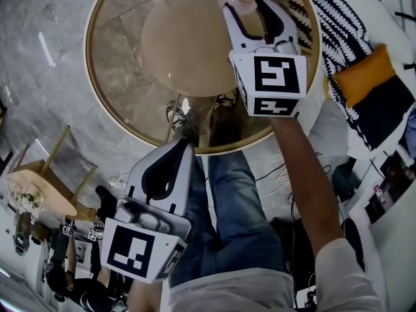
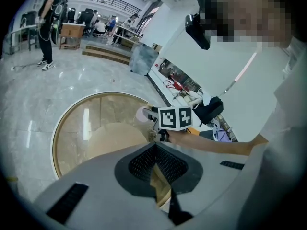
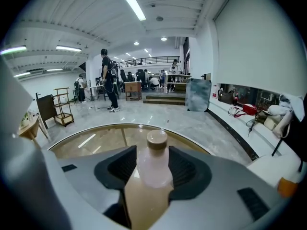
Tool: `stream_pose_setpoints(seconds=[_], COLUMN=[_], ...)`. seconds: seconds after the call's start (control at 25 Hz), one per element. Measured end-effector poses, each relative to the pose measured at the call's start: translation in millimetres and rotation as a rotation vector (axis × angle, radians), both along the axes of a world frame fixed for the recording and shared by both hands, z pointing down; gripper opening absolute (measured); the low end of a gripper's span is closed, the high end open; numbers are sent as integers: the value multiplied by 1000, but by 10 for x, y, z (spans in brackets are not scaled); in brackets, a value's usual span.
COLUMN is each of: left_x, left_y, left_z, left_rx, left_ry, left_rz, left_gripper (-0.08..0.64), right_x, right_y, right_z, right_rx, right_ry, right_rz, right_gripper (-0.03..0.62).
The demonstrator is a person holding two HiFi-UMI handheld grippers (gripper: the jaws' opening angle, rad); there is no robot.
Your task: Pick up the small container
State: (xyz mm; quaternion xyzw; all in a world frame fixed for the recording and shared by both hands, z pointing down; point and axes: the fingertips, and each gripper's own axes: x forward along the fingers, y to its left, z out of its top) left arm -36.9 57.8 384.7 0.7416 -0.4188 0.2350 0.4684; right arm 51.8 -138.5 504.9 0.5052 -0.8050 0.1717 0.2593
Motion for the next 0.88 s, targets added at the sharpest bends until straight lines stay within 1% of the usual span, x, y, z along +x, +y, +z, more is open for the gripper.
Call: stream_pose_setpoints(seconds=[0.12, 0.32, 0.44, 0.56, 0.68, 0.8, 0.88], left_x=[21, 25, 35, 2, 12, 0, 0], left_y=[-1, -7, -93, -15, -31, 23, 20], left_z=[7, -2, -30, 0, -10, 4, -3], left_rx=[1, -7, 27, -14, -7, -24, -16], left_ry=[9, 15, 38, 22, 36, 34, 30], left_rz=[1, 10, -16, -4, -9, -5, -2], left_gripper=[17, 17, 17, 17, 17, 17, 17], right_x=[27, 5, -1, 7, 9, 9, -1], right_y=[-67, -140, -172, -177, -194, -172, -163], right_z=[3, 17, 9, 2, -9, -8, -3], right_rx=[8, 13, 19, 22, 27, 29, 31], right_ry=[-1, -10, -15, -21, -28, -5, 0], right_rz=[12, 19, 30, 42, 32, 8, -4], right_gripper=[204, 198, 186, 156, 156, 152, 150])
